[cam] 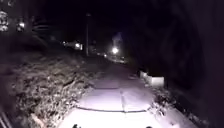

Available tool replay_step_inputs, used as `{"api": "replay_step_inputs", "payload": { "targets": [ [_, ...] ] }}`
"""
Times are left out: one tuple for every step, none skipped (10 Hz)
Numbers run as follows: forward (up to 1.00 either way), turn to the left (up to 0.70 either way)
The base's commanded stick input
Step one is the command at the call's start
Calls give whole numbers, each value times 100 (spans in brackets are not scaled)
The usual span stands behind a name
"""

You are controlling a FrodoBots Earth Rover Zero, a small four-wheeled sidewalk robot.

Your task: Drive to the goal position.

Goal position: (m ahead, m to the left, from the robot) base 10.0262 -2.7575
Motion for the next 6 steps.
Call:
{"api": "replay_step_inputs", "payload": {
  "targets": [
    [45, 0],
    [45, 0],
    [45, 0],
    [45, 0],
    [45, -5],
    [45, -18]
  ]
}}
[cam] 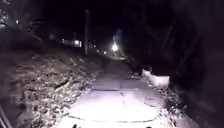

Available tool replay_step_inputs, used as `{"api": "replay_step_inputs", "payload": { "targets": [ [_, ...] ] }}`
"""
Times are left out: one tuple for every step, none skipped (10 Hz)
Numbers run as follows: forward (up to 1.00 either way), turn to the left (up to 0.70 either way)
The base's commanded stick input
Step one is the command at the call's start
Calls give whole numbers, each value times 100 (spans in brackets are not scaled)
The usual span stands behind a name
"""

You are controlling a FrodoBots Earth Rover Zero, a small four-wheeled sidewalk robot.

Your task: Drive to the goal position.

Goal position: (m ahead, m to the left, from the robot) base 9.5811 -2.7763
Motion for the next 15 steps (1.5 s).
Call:
{"api": "replay_step_inputs", "payload": {
  "targets": [
    [45, -27],
    [45, -27],
    [45, -27],
    [45, -27],
    [45, -27],
    [45, -21],
    [45, -4],
    [45, 0],
    [45, 0],
    [45, 0],
    [45, 0],
    [45, 0],
    [45, 0],
    [45, 0],
    [45, 0]
  ]
}}
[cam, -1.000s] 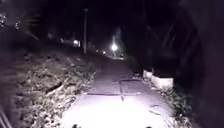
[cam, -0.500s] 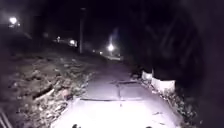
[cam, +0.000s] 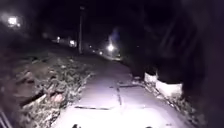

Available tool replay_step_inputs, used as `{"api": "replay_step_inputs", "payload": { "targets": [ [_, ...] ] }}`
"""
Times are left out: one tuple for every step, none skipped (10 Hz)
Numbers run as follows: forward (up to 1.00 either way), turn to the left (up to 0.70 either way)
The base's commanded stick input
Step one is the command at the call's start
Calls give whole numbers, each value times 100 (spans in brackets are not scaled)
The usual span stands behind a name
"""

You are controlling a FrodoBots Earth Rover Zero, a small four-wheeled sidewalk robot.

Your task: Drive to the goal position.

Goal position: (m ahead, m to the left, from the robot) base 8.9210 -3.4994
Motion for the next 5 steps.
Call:
{"api": "replay_step_inputs", "payload": {
  "targets": [
    [45, 23],
    [45, 25],
    [45, 0],
    [45, 0],
    [45, 0]
  ]
}}
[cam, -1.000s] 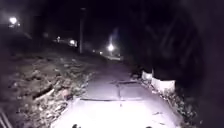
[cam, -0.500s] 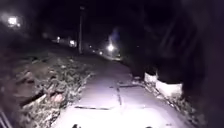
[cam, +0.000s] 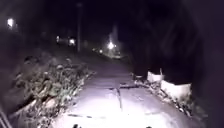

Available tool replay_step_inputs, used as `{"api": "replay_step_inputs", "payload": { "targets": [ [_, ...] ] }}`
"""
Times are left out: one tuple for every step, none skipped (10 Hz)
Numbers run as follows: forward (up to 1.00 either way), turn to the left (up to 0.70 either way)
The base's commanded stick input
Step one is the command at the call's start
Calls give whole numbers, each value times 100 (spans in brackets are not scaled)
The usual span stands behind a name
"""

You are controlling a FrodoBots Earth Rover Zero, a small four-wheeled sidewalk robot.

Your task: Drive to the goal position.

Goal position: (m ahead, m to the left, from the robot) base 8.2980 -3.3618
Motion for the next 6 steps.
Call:
{"api": "replay_step_inputs", "payload": {
  "targets": [
    [45, 0],
    [45, 0],
    [45, 0],
    [45, 0],
    [45, 0],
    [45, 0]
  ]
}}
